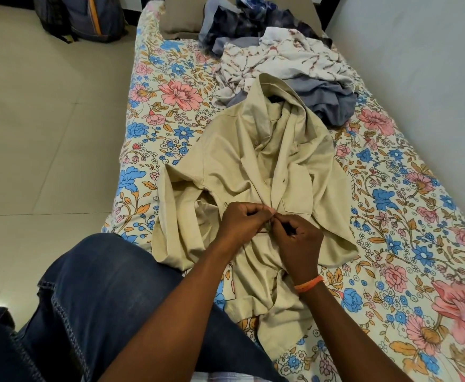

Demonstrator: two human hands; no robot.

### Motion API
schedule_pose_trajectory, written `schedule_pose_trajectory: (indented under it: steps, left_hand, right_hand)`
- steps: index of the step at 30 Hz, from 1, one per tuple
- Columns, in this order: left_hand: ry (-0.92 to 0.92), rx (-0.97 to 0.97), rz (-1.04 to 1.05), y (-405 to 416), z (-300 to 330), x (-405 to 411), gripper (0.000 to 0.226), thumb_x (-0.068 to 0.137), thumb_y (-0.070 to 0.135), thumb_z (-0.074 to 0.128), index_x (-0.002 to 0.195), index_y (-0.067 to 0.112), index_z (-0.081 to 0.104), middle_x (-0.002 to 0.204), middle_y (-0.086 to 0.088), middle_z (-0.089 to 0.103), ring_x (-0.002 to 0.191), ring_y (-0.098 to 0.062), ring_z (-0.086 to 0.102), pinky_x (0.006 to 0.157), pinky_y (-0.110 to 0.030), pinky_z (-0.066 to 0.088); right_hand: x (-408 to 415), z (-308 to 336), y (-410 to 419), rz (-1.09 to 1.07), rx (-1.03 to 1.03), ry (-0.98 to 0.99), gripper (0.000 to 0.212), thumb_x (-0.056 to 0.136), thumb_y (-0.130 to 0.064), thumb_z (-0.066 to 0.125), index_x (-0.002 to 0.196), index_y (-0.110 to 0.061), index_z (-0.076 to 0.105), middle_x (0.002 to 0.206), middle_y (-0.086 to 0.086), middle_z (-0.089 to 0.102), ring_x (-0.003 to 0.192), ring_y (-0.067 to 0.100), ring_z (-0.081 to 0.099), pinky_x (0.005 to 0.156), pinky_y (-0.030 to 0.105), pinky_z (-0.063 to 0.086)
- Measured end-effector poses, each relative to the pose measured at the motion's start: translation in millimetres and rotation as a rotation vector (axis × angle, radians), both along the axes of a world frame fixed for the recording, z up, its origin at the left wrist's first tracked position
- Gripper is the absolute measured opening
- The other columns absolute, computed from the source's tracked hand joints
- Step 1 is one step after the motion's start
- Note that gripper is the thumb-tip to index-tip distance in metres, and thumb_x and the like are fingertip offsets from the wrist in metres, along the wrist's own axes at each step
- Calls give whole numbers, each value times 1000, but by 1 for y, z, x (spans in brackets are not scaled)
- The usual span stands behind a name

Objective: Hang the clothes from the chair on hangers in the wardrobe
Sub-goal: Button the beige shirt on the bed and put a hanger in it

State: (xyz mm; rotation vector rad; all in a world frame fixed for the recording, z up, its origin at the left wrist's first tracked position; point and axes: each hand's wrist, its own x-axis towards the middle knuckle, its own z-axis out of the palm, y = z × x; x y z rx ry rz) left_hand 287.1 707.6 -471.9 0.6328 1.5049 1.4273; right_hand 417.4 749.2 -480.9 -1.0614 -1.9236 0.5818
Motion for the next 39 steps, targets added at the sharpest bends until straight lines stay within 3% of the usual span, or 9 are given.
schedule_pose_trajectory:
  steps: [9, 13, 17, 23, 26, 30, 33, 36, 39]
  left_hand:
    - [66, -14, -8, 0, 3, 1, 12, 91, 7, 68, 83, 11, 76, 47, 13, 59, 46, 3, 50, 52, -15, 43]
    - [98, -59, -12, 2, 6, 2, 14, 95, 1, 59, 95, -6, 71, 43, 18, 57, 42, 8, 51, 47, -6, 38]
    - [121, -70, -69, 1, 12, 4, 16, 98, 7, 56, 90, 6, 69, 53, 16, 62, 52, 7, 55, 58, -11, 42]
    - [820, -17, -66, -5, -5, 22, 7, 95, 12, 54, 93, 13, 61, 101, -4, 50, 83, -19, 54, 75, -34, 44]
    - [1167, 7, -57, -7, -1, 24, 11, 88, 18, 57, 92, 10, 64, 107, -9, 51, 84, -28, 53, 67, -40, 46]
    - [1486, 10, -135, 3, 17, 7, 24, 76, 30, 55, 80, 15, 72, 99, -2, 68, 108, -32, 56, 88, -43, 36]
    - [1508, 2, -270, 16, 31, 2, 20, 83, 26, 56, 75, 10, 66, 75, -8, 67, 84, -32, 64, 77, -40, 40]
    - [1216, -191, -193, 31, 33, -3, 18, 101, 22, 41, 105, 9, 52, 93, -15, 66, 88, -38, 62, 65, -39, 37]
    - [969, -263, -1, 46, 12, -17, 20, 97, 16, 42, 107, 7, 57, 97, -16, 66, 92, -38, 62, 69, -40, 43]
  right_hand:
    - [-8, 2, -6, -40, -179, 99, 7, 79, -7, 81, 82, -13, 78, 74, -6, 73, 71, 6, 68, 66, 19, 53]
    - [-6, 10, -3, -38, -503, 297, 8, 77, -4, 82, 83, -5, 77, 75, 5, 75, 75, 20, 72, 72, 26, 57]
    - [0, 23, 5, 9, -790, 465, 13, 77, 5, 77, 88, 0, 73, 82, 19, 74, 81, 29, 72, 77, 36, 58]
    - [-3, 36, 34, -138, -569, 281, 8, 83, -22, 76, 78, -16, 74, 69, 7, 73, 65, 28, 70, 64, 41, 57]
    - [-21, 39, 44, -102, -503, 86, 26, 77, -37, 83, 73, -13, 73, 63, 8, 69, 63, 31, 69, 64, 44, 60]
    - [-39, 31, 61, -143, -534, 140, 13, 72, -28, 81, 71, -19, 72, 61, 4, 67, 57, 21, 60, 68, 53, 57]
    - [-41, 25, 60, -182, -536, 258, 8, 73, -28, 79, 76, -23, 74, 70, 4, 71, 65, 18, 62, 76, 51, 58]
    - [-42, 21, 54, -185, -549, 364, 10, 84, -15, 76, 77, -22, 72, 70, 6, 70, 58, 16, 61, 64, 39, 56]
    - [-44, 10, 49, -224, -571, 439, 5, 86, -13, 75, 82, -11, 72, 67, 8, 68, 52, 15, 57, 58, 33, 49]
